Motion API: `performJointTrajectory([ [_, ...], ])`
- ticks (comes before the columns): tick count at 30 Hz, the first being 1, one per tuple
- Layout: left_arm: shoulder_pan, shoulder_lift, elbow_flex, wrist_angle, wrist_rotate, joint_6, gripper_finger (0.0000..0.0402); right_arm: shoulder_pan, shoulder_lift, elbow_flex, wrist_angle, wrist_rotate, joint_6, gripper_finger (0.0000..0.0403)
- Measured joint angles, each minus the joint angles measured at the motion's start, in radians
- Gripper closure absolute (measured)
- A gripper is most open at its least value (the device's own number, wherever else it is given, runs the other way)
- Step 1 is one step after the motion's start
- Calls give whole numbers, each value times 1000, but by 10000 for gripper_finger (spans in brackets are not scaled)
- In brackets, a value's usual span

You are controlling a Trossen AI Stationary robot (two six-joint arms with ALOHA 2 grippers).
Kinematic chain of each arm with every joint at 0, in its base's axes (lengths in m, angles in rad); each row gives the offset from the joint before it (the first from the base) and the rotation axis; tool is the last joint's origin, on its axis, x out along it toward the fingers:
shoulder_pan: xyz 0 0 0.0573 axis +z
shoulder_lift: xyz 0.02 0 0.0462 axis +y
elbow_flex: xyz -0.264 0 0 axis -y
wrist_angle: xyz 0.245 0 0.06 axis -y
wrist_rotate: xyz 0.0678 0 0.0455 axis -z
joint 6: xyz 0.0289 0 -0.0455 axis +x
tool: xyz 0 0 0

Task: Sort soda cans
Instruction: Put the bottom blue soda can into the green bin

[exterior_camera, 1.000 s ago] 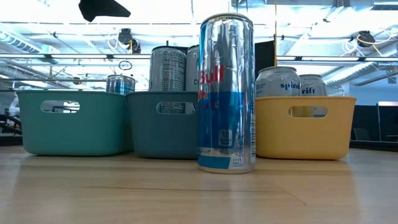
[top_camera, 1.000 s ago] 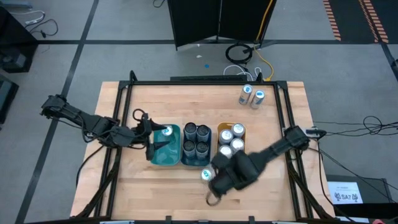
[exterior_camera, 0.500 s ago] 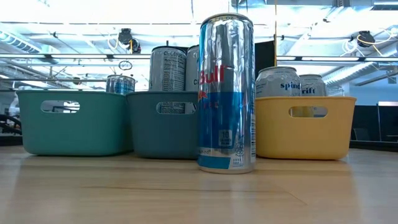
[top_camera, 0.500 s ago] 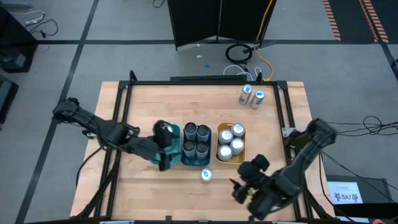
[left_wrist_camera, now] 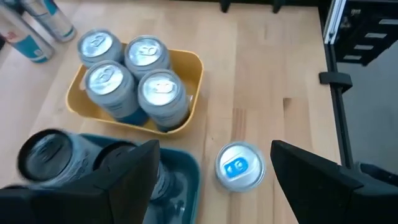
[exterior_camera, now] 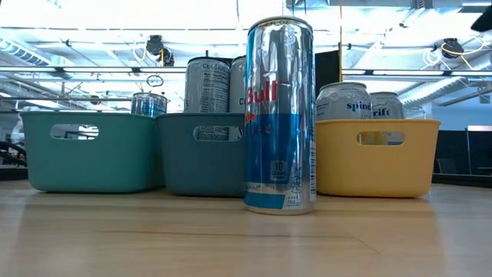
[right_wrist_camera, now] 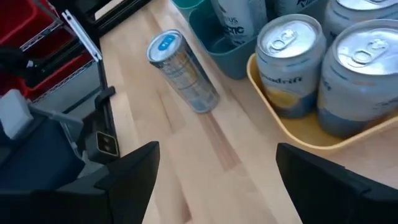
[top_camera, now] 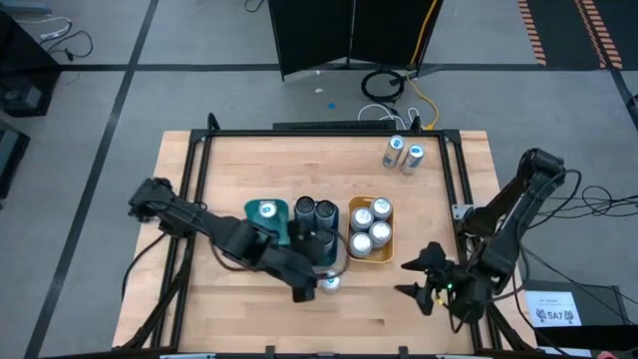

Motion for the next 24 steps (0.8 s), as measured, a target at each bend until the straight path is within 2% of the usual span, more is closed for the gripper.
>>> performJointTrajectory([
  [4,0,102,134,-58,4,-22,87,13,-33,-50,-2,0,-22,89],
  [7,0,151,172,-62,5,-26,87,14,-42,-63,-8,-1,-52,89],
  [15,-24,260,176,-59,91,-44,87,14,-41,-67,-11,-8,-131,89],
  [24,-40,312,176,-60,91,-129,87,14,-41,-67,-8,-34,-153,89],
])
